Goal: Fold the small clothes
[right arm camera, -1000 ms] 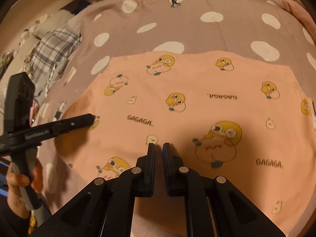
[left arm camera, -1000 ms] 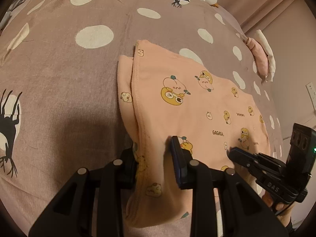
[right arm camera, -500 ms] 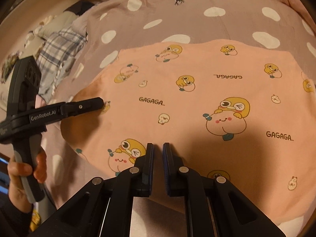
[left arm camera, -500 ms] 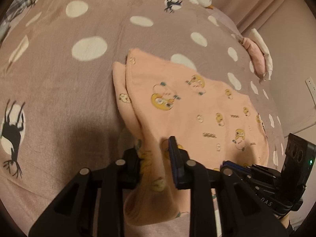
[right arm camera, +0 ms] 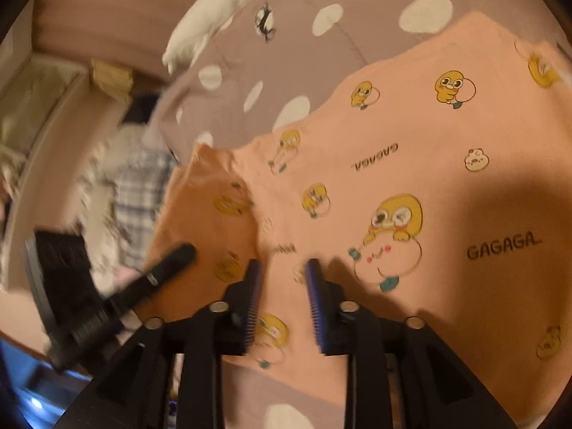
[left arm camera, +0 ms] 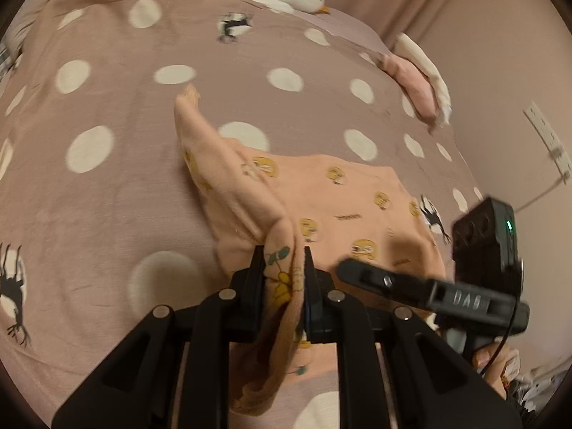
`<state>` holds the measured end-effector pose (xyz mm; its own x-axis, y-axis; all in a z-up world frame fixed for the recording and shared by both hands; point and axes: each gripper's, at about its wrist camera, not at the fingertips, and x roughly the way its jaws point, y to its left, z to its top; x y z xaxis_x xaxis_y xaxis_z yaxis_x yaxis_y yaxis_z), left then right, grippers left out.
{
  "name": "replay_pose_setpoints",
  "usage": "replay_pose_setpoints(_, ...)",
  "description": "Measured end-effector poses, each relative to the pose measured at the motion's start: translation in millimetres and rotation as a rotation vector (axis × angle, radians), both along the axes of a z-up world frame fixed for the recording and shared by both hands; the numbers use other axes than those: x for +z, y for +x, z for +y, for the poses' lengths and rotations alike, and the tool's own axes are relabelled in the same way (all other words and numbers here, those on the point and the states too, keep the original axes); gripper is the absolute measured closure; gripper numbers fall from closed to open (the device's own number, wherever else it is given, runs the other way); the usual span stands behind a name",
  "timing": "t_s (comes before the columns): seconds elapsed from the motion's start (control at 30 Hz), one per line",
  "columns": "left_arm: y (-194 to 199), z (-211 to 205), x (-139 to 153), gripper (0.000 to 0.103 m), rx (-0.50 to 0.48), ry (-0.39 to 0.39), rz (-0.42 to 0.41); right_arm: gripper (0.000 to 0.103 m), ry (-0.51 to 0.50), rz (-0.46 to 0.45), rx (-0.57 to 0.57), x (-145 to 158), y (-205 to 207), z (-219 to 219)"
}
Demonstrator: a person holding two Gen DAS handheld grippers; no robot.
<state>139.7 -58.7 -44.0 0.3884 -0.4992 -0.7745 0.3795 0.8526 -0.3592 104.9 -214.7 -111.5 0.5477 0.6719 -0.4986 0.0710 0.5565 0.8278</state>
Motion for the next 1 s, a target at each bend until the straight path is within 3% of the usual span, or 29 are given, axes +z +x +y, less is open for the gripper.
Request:
replay_pose_setpoints(0.2, -2.9, -33.0, -19.1, 0.084, -0.093, 0.047, 0.057, 0.045, 0.171, 0.023, -0.053, -9.9, 6.4, -16.1)
replay_pose_setpoints(0.27, -4.5, -36.4, -26.1, 0.076, -0.113, 0.041, 0.088, 0.045, 0.182, 0.051, -0.056, -13.6, 9.6, -17.3)
replay_pose_setpoints(0.43, -15.7, -27.6, -30.0, 0.062, -0.149, -0.002, 0.117, 0.045, 0.096, 0.081, -0.009, -11.4, 14.6, -7.7)
replay_pose_setpoints(0.53, -23.6, -10.8, -28.1, 0.060, -0.142, -0.041, 0.121, 0.045, 0.050, 0.090, 0.008, -9.5, 19.1, -3.9)
replay_pose_setpoints(0.67, -33.1, 18.5, -26.4, 0.049, -0.080, -0.072, 0.120, 0.045, 0.002, 0.093, 0.026, -7.8, 26.4, 0.6)
replay_pose_setpoints(0.77, -36.6, 46.4, -28.8, 0.048, -0.017, -0.106, 0.142, 0.045, -0.054, 0.084, 0.042, -5.1, 31.3, 7.2)
replay_pose_setpoints(0.8, -37.4, 54.3, -29.3, 0.048, 0.003, -0.111, 0.146, 0.046, -0.081, 0.077, 0.045, -3.6, 32.0, 9.6)
replay_pose_setpoints(0.93, -38.8, 81.6, -29.0, 0.048, 0.068, -0.148, 0.169, 0.083, -0.169, 0.083, 0.068, -3.1, 37.3, 20.7)
replay_pose_setpoints(1.0, -42.4, 89.7, -26.2, 0.048, 0.078, -0.175, 0.173, 0.086, -0.178, 0.087, 0.060, -5.2, 38.0, 19.1)
